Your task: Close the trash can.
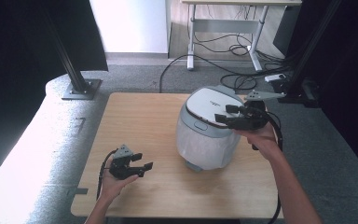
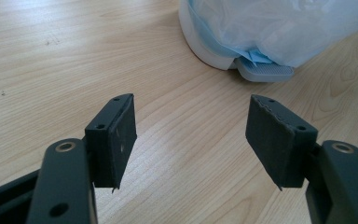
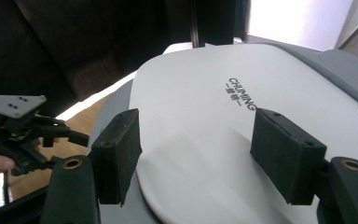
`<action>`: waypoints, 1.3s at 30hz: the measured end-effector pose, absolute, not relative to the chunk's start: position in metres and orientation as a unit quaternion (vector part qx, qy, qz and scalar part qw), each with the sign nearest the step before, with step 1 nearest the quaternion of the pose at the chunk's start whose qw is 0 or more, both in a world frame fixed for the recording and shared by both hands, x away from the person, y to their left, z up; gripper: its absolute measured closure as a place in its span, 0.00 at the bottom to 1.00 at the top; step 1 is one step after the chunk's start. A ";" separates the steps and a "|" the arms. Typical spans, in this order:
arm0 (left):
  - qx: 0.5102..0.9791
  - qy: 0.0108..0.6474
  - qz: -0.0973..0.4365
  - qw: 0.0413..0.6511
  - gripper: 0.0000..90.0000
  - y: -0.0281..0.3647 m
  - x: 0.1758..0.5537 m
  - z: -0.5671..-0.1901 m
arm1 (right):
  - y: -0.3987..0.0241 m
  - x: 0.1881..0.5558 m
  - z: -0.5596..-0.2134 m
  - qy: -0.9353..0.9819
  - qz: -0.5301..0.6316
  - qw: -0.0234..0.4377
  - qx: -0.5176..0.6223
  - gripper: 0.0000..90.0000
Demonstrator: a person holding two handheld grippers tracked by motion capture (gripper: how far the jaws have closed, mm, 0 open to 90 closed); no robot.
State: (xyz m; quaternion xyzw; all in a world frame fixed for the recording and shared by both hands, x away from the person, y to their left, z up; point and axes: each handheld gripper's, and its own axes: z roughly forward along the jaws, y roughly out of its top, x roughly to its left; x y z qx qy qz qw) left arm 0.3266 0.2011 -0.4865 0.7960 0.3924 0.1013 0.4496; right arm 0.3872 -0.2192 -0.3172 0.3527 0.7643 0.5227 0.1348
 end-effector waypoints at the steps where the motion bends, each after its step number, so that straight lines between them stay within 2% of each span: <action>1: 0.796 0.393 0.102 0.450 0.37 0.201 0.327 -0.487 | -0.216 0.389 -0.320 0.765 0.518 0.140 0.355 0.36; 3: 0.795 0.393 0.101 0.450 0.37 0.201 0.327 -0.487 | -0.211 0.391 -0.322 0.764 0.512 0.156 0.360 0.36; 7: 0.796 0.395 0.101 0.448 0.37 0.202 0.327 -0.488 | -0.194 0.390 -0.324 0.769 0.484 0.220 0.356 0.35; 15: 0.798 0.396 0.097 0.444 0.37 0.202 0.327 -0.489 | -0.174 0.388 -0.324 0.777 0.459 0.251 0.351 0.40; 20: 0.796 0.398 0.097 0.447 0.37 0.204 0.327 -0.489 | -0.172 0.383 -0.322 0.786 0.453 0.255 0.334 0.35; 29: 0.790 0.403 0.102 0.450 0.37 0.208 0.327 -0.488 | -0.210 0.360 -0.325 0.739 0.508 0.266 0.353 0.34; 39: 0.787 0.407 0.106 0.452 0.37 0.211 0.326 -0.486 | -0.251 0.326 -0.340 0.729 0.513 0.278 0.357 0.34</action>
